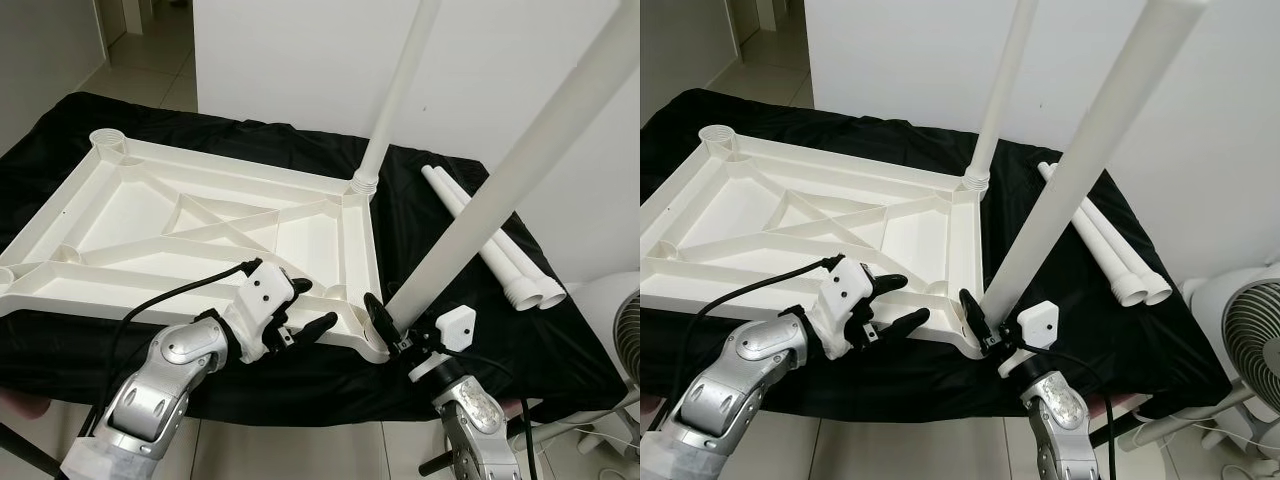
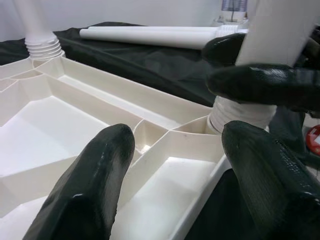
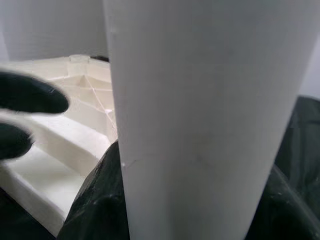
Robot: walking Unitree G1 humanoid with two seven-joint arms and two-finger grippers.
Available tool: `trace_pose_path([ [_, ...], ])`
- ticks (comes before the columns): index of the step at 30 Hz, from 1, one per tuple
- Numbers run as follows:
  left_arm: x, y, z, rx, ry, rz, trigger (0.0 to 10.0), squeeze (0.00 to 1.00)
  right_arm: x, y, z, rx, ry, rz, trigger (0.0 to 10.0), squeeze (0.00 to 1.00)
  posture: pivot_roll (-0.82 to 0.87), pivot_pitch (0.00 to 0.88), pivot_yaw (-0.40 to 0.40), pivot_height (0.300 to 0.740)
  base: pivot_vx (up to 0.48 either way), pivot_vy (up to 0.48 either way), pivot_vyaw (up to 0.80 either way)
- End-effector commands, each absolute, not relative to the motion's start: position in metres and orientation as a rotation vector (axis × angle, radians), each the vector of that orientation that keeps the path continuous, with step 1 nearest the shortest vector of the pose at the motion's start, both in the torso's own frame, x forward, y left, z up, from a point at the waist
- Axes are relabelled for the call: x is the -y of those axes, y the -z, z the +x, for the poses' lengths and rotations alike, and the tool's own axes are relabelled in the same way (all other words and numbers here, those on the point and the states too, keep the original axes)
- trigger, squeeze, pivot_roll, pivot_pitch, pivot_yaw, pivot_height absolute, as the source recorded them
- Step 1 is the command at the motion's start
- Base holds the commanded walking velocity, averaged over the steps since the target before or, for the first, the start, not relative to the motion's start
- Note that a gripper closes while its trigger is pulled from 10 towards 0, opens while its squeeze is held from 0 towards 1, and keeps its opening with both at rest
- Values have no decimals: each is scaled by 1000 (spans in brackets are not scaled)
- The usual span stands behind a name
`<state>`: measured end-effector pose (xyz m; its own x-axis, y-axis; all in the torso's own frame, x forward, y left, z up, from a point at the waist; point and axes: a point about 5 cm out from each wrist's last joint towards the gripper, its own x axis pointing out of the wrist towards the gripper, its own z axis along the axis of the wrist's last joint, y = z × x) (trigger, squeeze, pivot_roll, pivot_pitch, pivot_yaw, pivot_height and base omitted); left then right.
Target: Building children table
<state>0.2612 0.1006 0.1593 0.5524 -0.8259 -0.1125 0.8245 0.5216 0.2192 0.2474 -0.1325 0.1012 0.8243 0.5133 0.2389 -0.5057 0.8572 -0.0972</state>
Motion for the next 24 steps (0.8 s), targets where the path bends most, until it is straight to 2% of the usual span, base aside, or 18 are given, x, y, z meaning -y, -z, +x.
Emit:
trace_pose_path([
  [1,-97,-165,259,22,1022,261,10000,0,133,-73,239,115,-571,-83,10000,0,128,85,-121,740,0,0,0],
  [4,-98,-165,259,21,1024,264,10000,0,130,-73,240,109,-602,-155,10000,0,128,88,-118,740,0,0,0],
  [10,-98,-168,260,25,1024,266,10000,0,128,-86,244,144,-645,-190,10000,0,126,89,-115,740,0,0,0],
  [11,-98,-168,260,25,1026,267,10000,0,130,-90,247,142,-622,-112,10000,0,126,88,-116,740,0,0,0],
  [13,-98,-168,260,25,1026,267,10000,0,130,-90,247,142,-622,-112,10000,0,126,88,-116,740,0,0,0],
  [14,-98,-168,260,27,1027,267,10000,0,133,-90,250,125,-589,-24,10000,0,127,88,-118,740,0,0,0],
  [16,-97,-169,260,28,1026,267,10000,0,136,-87,252,106,-564,30,10000,0,128,88,-119,740,0,0,0],
  [24,-97,-170,259,31,1022,268,10000,0,144,-75,254,38,-493,93,10000,0,129,90,-120,740,0,0,0],
])
